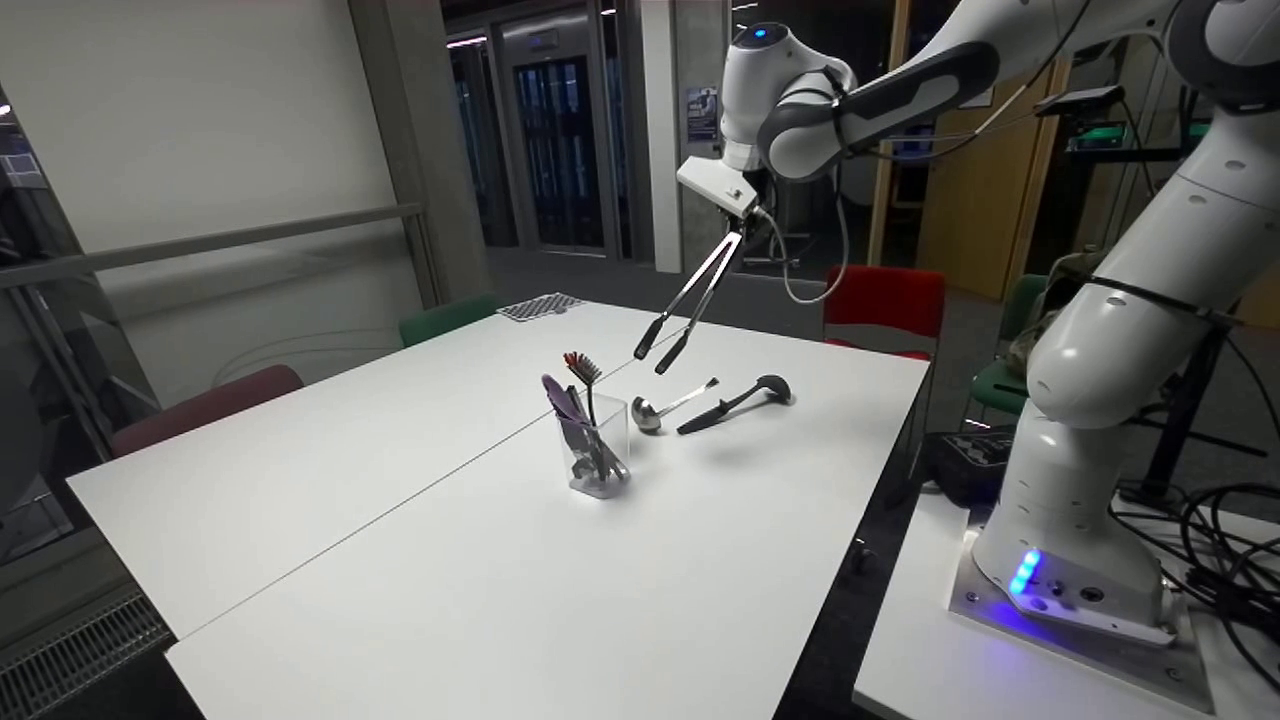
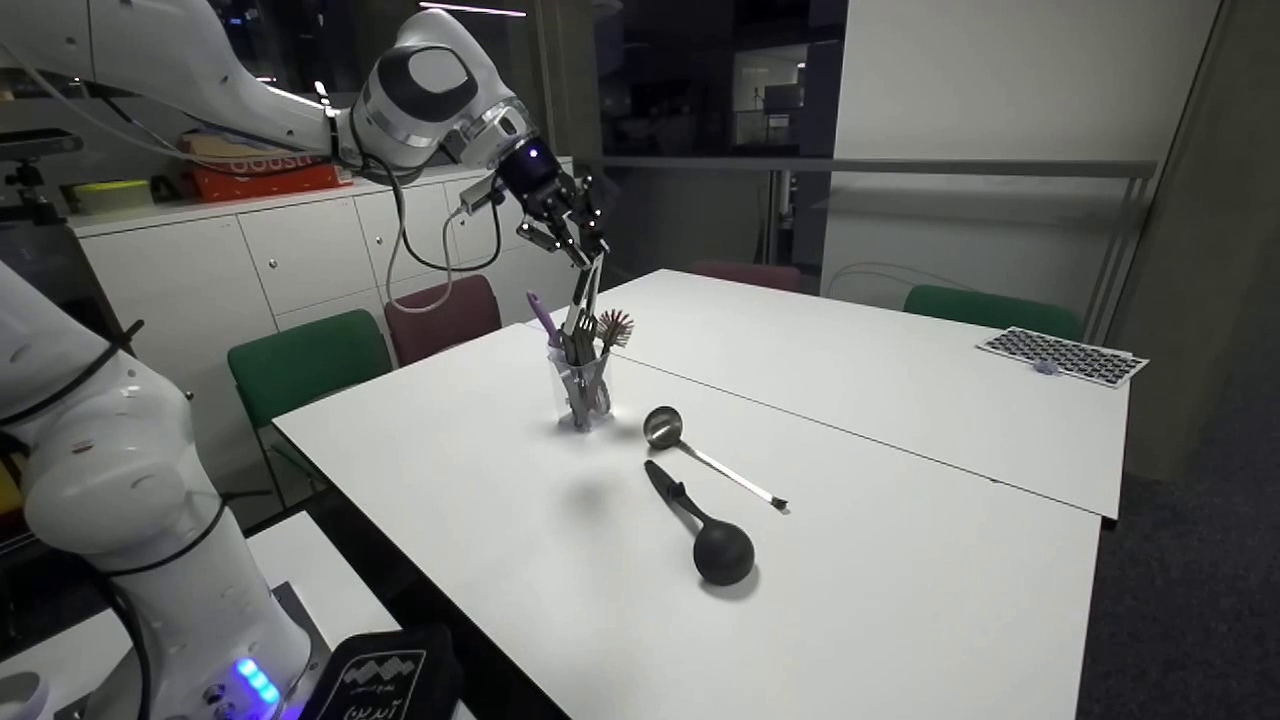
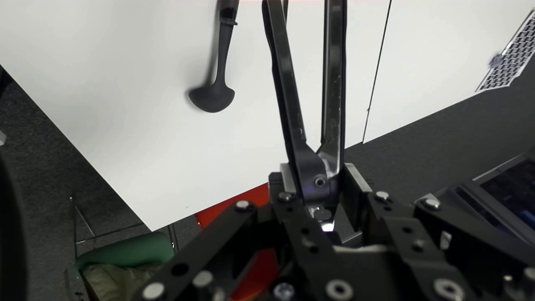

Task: Put the black tongs in the cutlery holder.

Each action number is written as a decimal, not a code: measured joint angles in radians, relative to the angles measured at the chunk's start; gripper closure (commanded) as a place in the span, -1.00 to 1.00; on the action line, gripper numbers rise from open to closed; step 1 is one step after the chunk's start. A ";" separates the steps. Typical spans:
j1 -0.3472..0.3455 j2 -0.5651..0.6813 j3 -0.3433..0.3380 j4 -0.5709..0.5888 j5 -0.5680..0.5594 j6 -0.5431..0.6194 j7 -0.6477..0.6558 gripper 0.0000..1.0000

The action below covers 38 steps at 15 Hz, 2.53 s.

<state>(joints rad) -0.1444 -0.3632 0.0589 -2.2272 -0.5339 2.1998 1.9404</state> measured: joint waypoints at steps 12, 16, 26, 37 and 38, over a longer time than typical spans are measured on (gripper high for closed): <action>-0.019 0.002 0.001 0.001 -0.070 -0.056 0.009 0.84; -0.018 0.002 0.020 0.008 -0.147 -0.106 0.010 0.84; 0.051 0.085 0.071 0.127 -0.297 -0.217 0.002 0.84; 0.125 0.276 0.072 0.326 -0.325 -0.263 -0.015 0.84; 0.134 0.289 0.072 0.341 -0.325 -0.269 -0.018 0.84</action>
<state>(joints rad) -0.0101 -0.0746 0.1314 -1.8859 -0.8591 1.9304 1.9223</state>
